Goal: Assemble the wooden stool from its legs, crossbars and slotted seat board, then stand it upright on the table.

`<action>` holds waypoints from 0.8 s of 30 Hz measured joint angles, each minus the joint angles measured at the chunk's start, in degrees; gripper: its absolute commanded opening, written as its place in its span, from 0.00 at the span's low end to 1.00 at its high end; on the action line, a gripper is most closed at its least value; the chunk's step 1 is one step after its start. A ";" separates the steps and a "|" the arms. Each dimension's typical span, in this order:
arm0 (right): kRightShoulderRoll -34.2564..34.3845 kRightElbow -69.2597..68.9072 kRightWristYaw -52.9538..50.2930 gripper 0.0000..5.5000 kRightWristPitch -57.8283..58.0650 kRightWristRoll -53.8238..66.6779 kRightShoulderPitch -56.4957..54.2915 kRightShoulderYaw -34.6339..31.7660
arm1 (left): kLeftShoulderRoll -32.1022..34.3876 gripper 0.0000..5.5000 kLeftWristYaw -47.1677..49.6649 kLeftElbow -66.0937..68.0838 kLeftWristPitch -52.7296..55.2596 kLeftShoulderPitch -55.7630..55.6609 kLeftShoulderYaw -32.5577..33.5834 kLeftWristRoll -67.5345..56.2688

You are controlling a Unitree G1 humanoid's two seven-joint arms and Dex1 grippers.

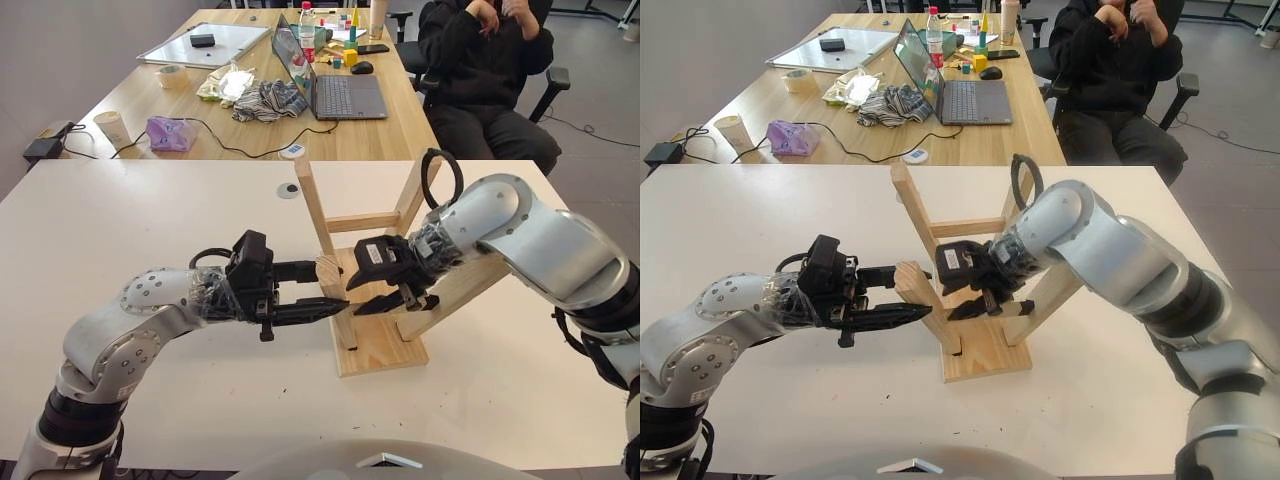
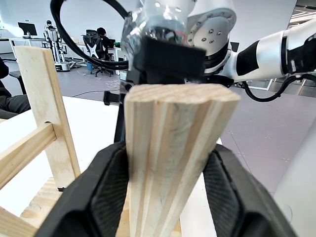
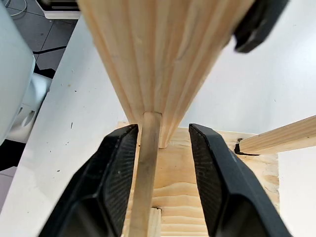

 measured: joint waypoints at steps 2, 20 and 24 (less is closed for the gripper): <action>0.86 5.02 0.24 0.34 1.29 2.06 -3.93 -3.86 | 0.49 0.39 -1.06 0.05 -0.66 0.62 0.63 0.38; 3.91 26.42 -14.46 0.22 10.45 8.69 -2.73 -25.53 | 7.13 0.39 -14.43 2.96 -4.29 6.41 8.92 -0.60; 3.84 23.71 -16.43 0.21 11.90 10.45 -0.37 -27.95 | 8.12 0.45 -16.72 2.99 -6.01 7.56 9.84 -0.39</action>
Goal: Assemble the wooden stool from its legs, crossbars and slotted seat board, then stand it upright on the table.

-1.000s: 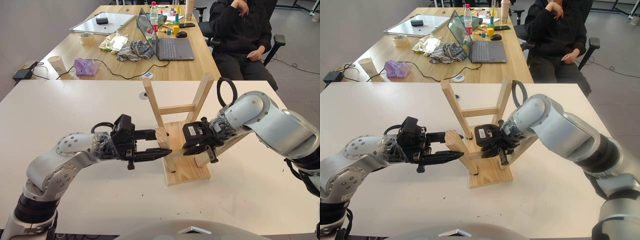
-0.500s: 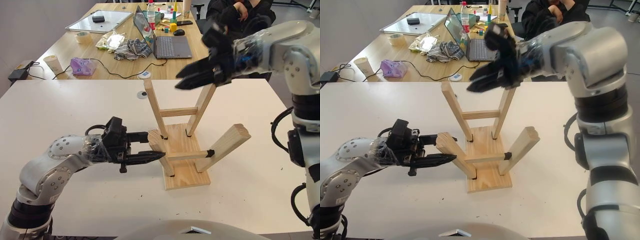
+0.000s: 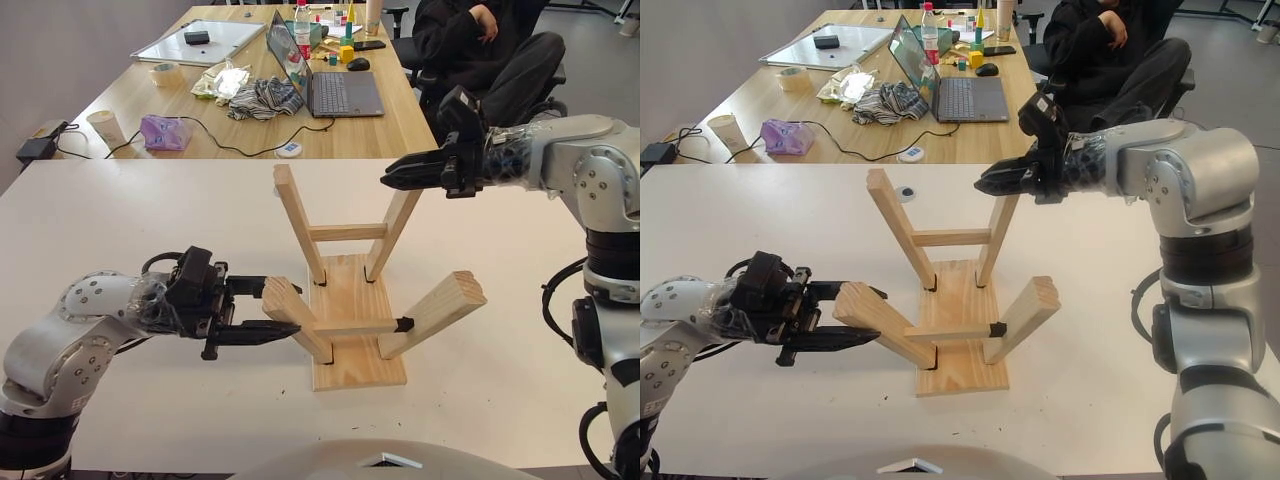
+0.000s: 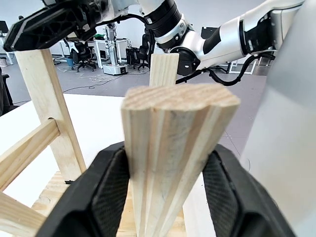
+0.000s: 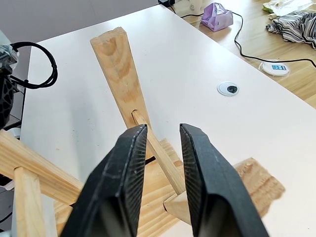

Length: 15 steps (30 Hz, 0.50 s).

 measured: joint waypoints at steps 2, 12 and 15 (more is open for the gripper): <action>0.03 -0.61 -1.17 0.21 0.14 0.44 0.72 -0.64 | 0.58 0.53 -0.05 0.01 2.56 0.28 -0.34 -0.75; -5.98 -4.93 2.44 0.00 -8.54 2.28 16.24 -8.46 | 5.84 0.61 -10.11 7.49 -0.40 11.01 13.26 2.61; -8.83 -4.41 6.50 0.00 -15.30 2.75 29.40 -15.17 | 9.72 0.47 -15.76 17.09 -0.16 13.90 18.39 4.33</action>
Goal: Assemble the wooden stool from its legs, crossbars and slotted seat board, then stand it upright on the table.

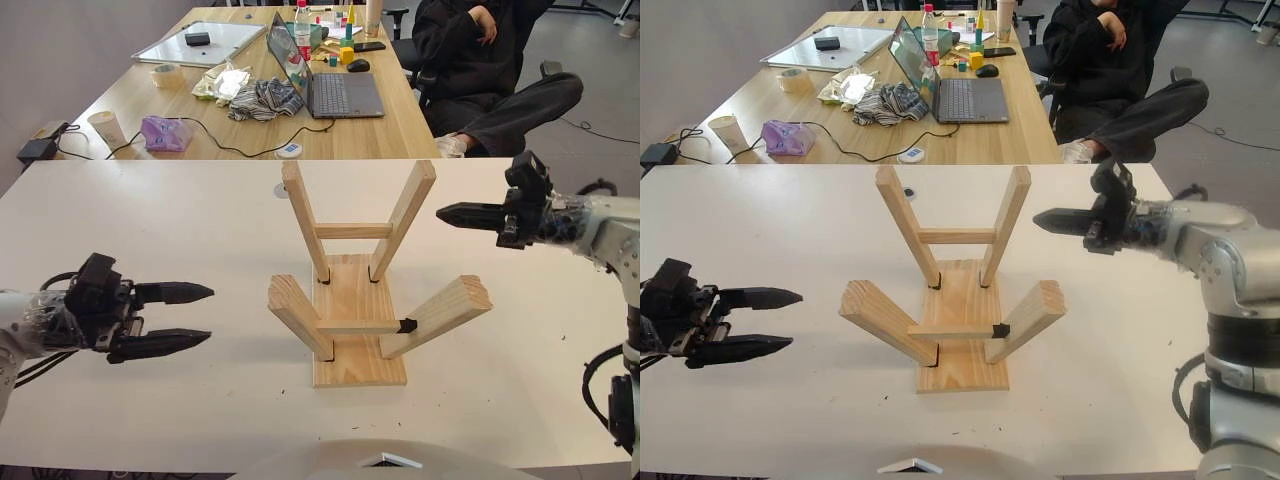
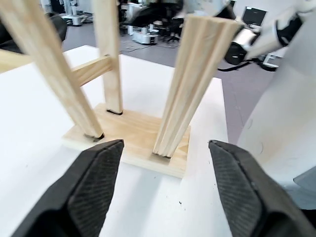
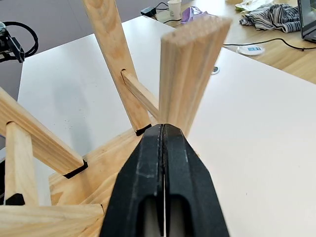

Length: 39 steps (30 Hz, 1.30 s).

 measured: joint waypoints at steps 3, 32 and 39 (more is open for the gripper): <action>-6.21 5.34 5.76 0.00 -8.49 -2.75 9.83 -5.18 | 3.35 0.35 -1.56 9.95 -1.14 0.16 -1.75 7.19; 41.33 -46.79 -103.17 0.00 -8.38 58.04 36.96 -19.16 | -50.71 0.01 138.07 -40.94 -26.40 9.17 -20.30 -64.43; 24.64 -39.41 -111.35 0.00 -22.08 74.04 42.39 -20.54 | -52.42 0.01 129.71 -30.10 -18.35 7.20 -3.58 -64.65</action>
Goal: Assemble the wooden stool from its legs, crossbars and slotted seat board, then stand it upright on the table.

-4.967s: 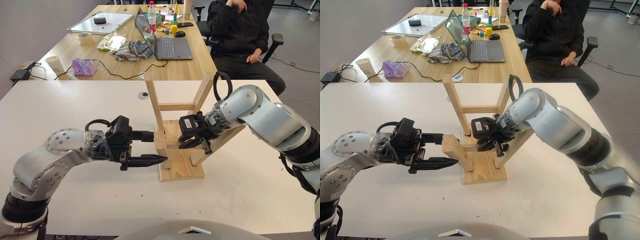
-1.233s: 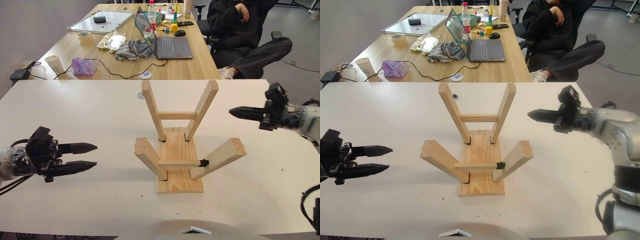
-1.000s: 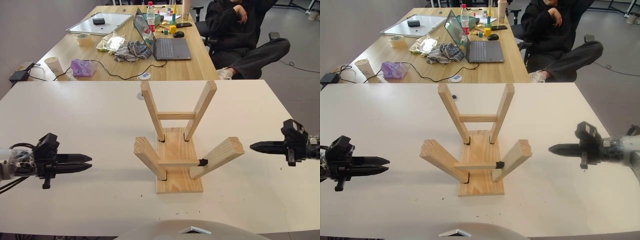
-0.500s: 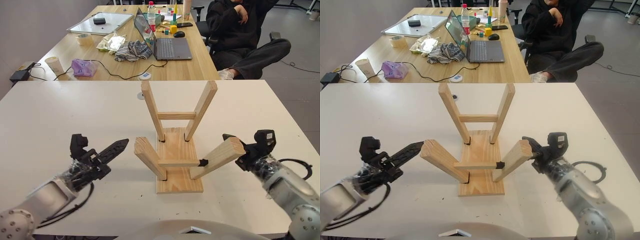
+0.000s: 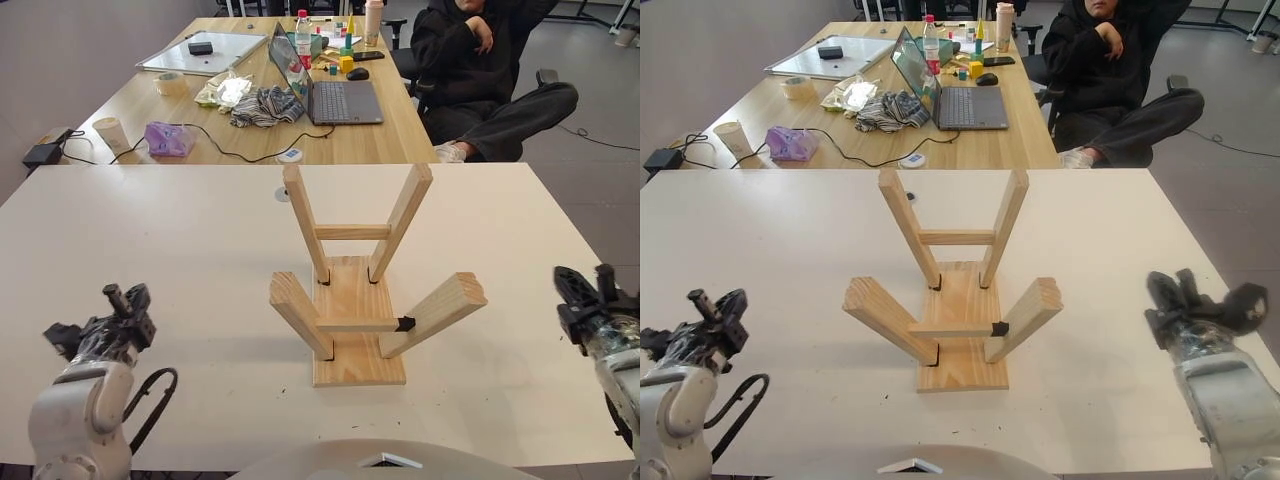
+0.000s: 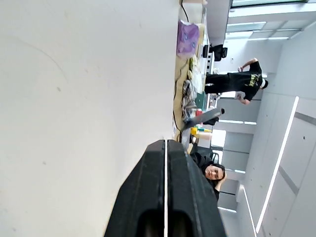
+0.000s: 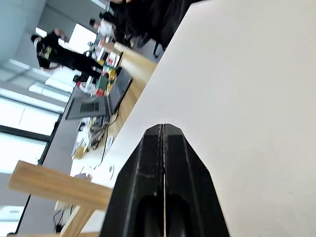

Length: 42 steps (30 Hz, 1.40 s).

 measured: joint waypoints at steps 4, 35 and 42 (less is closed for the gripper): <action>-7.53 -5.24 8.49 0.00 1.61 2.56 -3.80 21.89 | -9.86 0.01 8.98 -12.29 -6.23 -4.13 -27.23 0.66; -30.84 5.90 76.78 0.00 18.12 -8.12 -32.33 24.58 | 44.29 0.01 -78.73 17.63 68.16 -39.02 -7.67 4.00; -33.66 1.78 89.77 0.00 9.86 -22.07 -26.55 25.01 | 47.11 0.01 -84.13 16.91 63.02 -26.88 -6.29 4.65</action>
